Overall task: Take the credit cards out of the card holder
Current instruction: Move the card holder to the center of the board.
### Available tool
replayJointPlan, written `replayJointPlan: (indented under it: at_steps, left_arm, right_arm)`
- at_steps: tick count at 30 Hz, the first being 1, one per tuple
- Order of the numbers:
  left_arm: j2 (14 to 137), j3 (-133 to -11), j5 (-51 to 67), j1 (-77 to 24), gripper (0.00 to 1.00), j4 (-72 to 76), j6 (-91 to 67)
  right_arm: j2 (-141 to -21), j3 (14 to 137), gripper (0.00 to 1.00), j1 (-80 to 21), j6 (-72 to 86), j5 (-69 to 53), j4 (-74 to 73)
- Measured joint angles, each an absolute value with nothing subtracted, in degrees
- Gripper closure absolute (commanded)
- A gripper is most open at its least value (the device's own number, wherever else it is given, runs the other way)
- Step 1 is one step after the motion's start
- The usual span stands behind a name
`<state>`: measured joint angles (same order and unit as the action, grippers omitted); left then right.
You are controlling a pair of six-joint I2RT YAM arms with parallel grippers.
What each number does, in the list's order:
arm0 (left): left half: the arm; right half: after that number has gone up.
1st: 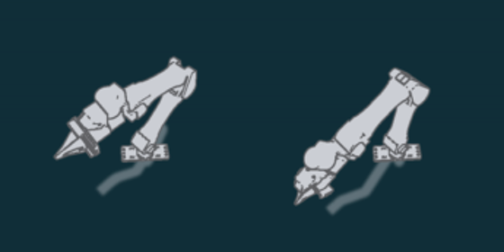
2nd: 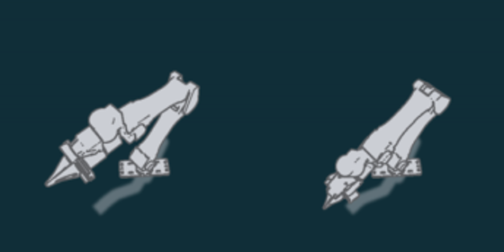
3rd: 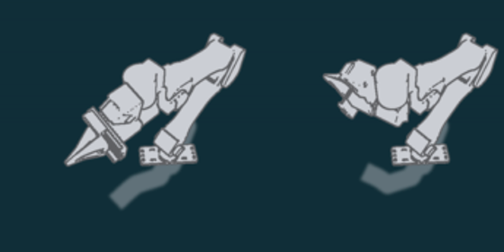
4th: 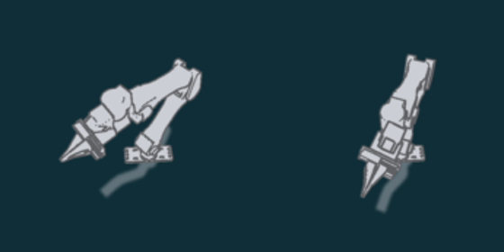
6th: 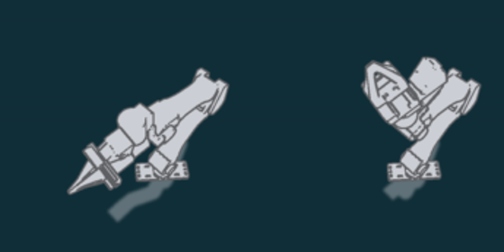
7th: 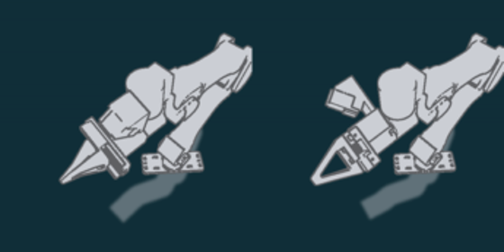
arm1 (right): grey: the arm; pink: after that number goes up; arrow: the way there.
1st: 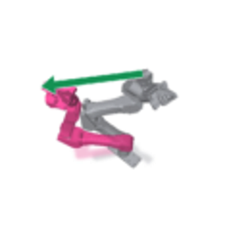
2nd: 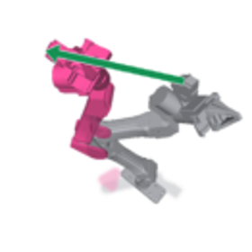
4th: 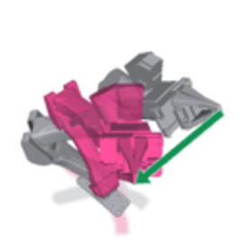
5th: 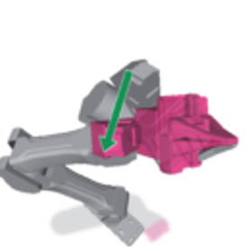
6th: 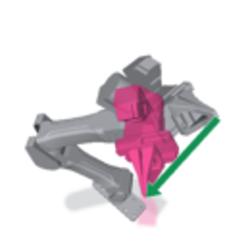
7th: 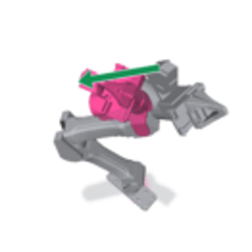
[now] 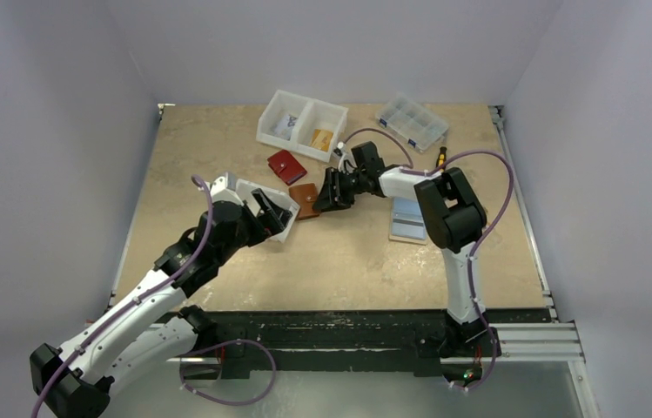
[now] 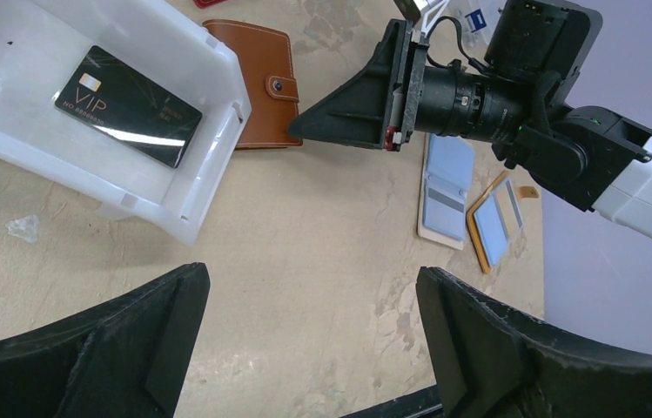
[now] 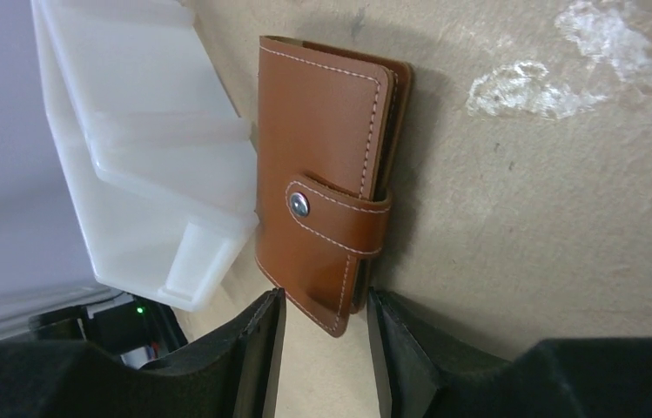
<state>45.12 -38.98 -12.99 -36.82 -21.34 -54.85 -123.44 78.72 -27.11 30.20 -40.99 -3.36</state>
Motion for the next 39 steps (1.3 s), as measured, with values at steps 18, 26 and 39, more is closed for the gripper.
replayJointPlan:
  at_steps: [18, 26, 39]
  left_arm:
    - [44.77, -38.06, -10.22, -36.82, 0.05, -18.55, -54.92]
    - [47.9, -34.57, -1.69, -37.17, 0.07, -11.38, -54.59]
    - [56.86, -28.03, -2.28, -49.5, 0.06, -1.19, -55.55]
  right_arm:
    - [-121.71, 76.07, 1.0, -25.91, 32.14, -41.25, -3.31]
    - [-116.22, 75.77, 1.0, -19.92, 7.66, -41.43, -22.15]
    - [-107.57, 68.51, 1.0, -20.88, -26.76, -37.32, -47.77]
